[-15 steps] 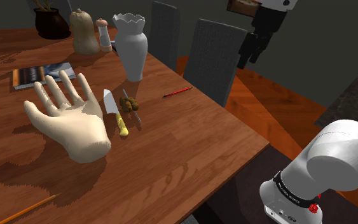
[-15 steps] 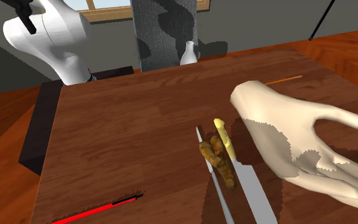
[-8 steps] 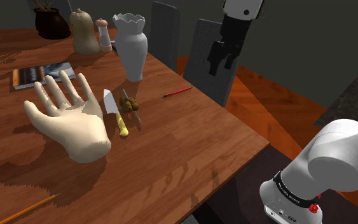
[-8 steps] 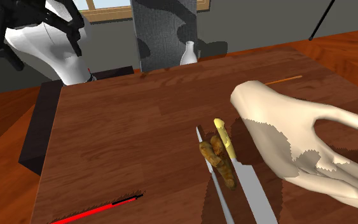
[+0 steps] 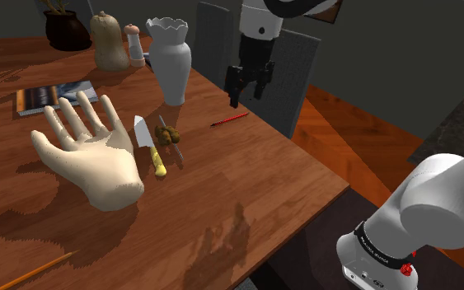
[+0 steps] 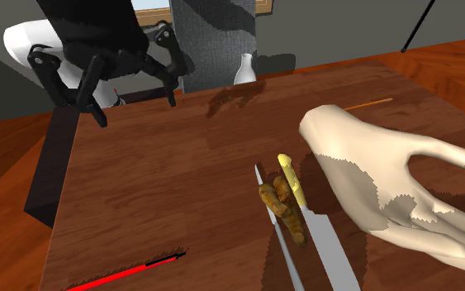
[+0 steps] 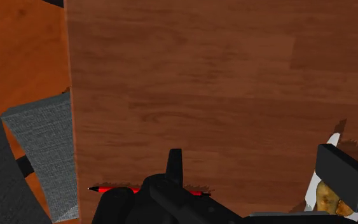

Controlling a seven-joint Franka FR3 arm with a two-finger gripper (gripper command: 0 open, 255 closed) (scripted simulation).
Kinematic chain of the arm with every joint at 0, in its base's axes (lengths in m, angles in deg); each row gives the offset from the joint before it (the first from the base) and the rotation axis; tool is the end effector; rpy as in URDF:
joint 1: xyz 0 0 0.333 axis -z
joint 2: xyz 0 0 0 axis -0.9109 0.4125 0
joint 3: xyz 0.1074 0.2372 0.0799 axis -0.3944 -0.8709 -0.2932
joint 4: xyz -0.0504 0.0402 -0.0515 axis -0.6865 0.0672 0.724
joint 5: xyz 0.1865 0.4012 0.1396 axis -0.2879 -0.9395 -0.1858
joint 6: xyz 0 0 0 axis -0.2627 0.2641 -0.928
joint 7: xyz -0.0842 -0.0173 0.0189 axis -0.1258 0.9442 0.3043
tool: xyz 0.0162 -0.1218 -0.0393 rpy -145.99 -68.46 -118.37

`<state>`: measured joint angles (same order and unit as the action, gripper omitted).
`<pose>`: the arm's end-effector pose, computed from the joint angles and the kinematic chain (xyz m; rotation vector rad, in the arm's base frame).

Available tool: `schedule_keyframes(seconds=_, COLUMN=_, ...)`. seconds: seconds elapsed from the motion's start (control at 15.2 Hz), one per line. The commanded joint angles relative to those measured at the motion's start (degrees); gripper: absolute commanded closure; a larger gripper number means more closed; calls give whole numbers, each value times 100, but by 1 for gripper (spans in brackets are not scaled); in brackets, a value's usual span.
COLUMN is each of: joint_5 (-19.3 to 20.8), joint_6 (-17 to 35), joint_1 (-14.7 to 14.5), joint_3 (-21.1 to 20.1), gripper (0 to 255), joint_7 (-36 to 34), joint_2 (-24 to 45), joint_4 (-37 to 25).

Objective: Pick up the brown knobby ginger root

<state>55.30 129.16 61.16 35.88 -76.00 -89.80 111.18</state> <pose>0.5223 0.1831 0.4555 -3.0988 -0.1138 0.0142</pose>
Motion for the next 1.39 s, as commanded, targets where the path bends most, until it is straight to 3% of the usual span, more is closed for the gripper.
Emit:
schedule_keyframes(seconds=0.0, joint_5=51, joint_6=142, joint_1=-30, joint_3=-145, gripper=0, joint_7=-226, joint_2=452, joint_4=-274)
schedule_keyframes(seconds=0.59, joint_5=549, joint_6=300, joint_1=-355, joint_3=-591, gripper=0, joint_7=-1274, joint_2=2466, joint_4=-1907)
schedule_keyframes(seconds=1.06, joint_5=1046, joint_6=-15, joint_1=-885, joint_3=-641, gripper=0, joint_7=-1945, joint_2=4222, joint_4=-3776)
schedule_keyframes(seconds=1.32, joint_5=1060, joint_6=192, joint_1=-891, joint_3=-623, gripper=0, joint_7=-1948, joint_2=4277, joint_4=-3620)
